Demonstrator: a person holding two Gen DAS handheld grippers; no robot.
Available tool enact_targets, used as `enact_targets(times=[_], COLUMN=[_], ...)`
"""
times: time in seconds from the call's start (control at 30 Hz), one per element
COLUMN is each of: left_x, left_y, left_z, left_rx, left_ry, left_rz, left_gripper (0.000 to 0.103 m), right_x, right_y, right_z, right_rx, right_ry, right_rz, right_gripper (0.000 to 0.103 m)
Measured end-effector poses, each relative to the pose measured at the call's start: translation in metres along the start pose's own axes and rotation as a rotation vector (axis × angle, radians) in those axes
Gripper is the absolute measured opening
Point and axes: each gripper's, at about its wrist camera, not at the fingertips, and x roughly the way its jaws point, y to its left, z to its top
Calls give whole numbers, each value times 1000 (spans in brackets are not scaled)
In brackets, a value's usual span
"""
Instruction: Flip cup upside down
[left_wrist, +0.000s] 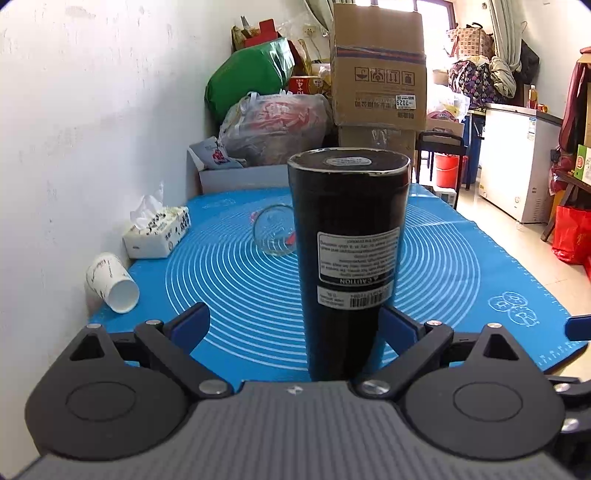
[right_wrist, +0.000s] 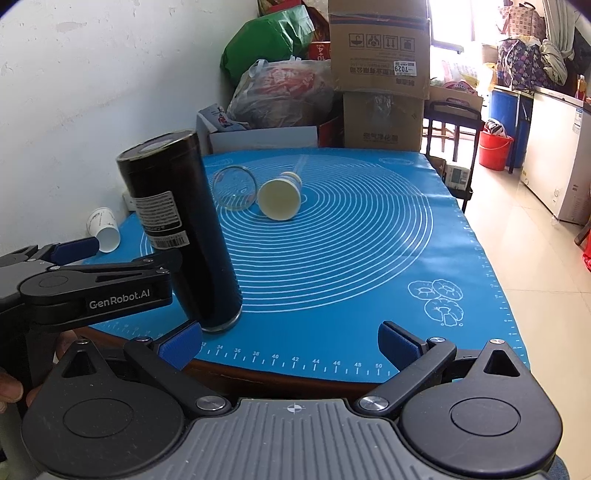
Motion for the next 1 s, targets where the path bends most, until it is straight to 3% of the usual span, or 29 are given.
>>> enact_targets(times=[0.57, 1.0], left_x=[-62, -70], left_y=[27, 25], left_z=[-21, -27], left_rx=[-7, 20], left_ry=[48, 47], left_rz=[41, 53], left_gripper=[97, 97], right_x=[-26, -31], right_y=[26, 30], right_z=[-17, -21], right_rx=[-43, -51], right_ry=[-25, -23], right_rz=[28, 32], right_gripper=[103, 103])
